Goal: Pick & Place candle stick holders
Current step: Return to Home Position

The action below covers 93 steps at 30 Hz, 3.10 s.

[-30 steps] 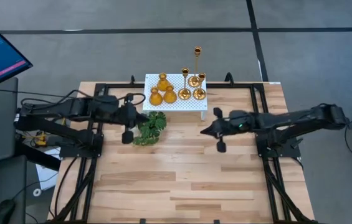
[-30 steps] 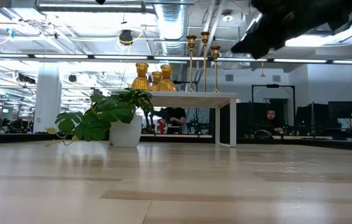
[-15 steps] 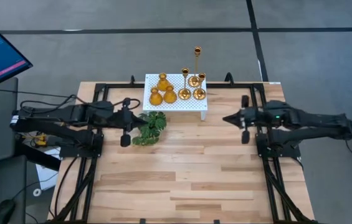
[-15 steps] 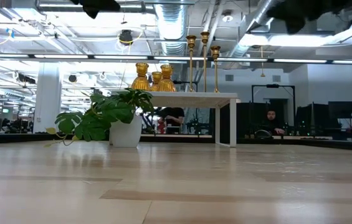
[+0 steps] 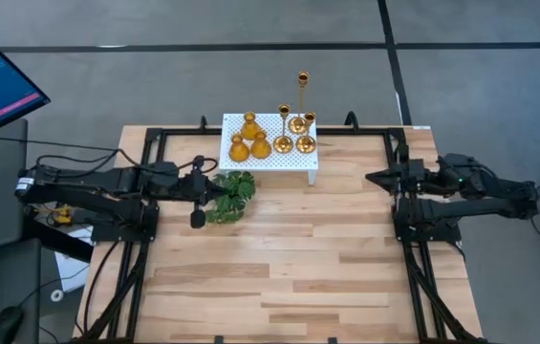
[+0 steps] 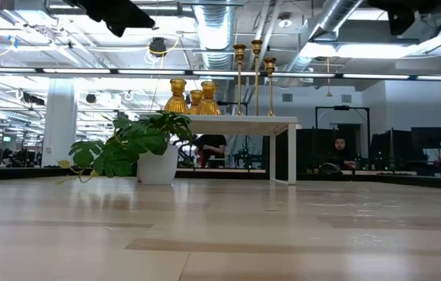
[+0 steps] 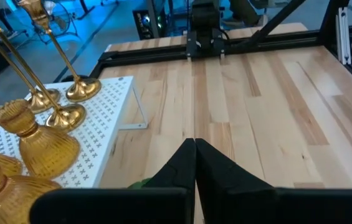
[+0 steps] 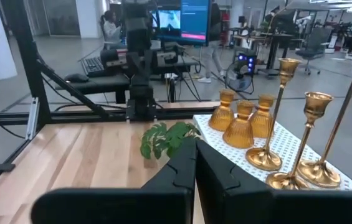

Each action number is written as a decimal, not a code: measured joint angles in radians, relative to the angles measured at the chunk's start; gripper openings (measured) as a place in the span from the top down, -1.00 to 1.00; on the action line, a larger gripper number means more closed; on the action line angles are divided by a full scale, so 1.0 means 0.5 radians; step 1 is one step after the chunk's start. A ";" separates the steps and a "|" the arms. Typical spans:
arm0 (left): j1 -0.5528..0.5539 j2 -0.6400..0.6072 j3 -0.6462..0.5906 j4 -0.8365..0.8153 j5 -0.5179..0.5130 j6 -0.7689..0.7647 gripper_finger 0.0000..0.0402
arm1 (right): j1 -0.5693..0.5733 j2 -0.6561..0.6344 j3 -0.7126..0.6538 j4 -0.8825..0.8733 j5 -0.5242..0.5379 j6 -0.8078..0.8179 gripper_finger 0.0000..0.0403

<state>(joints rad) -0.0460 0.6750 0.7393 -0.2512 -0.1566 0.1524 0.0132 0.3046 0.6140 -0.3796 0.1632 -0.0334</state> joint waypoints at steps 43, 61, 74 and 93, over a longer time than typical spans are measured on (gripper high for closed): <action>0.001 -0.002 -0.232 0.297 0.001 0.001 0.96 | 0.002 -0.601 -0.930 0.506 -0.076 0.065 1.00; 0.001 -0.002 -0.229 0.296 0.002 0.000 0.96 | 0.068 -0.598 -1.210 0.785 -0.374 0.053 1.00; 0.000 -0.002 -0.229 0.297 0.004 -0.008 0.96 | 0.078 -0.597 -1.210 0.780 -0.372 0.069 1.00; 0.001 -0.002 -0.229 0.297 0.002 -0.126 0.96 | 0.078 -0.597 -1.210 0.778 -0.371 0.069 1.00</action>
<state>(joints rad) -0.0456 0.6739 0.6250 -0.1028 -0.1557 0.0894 0.0521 0.0059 0.0090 0.0092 -0.0223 0.0010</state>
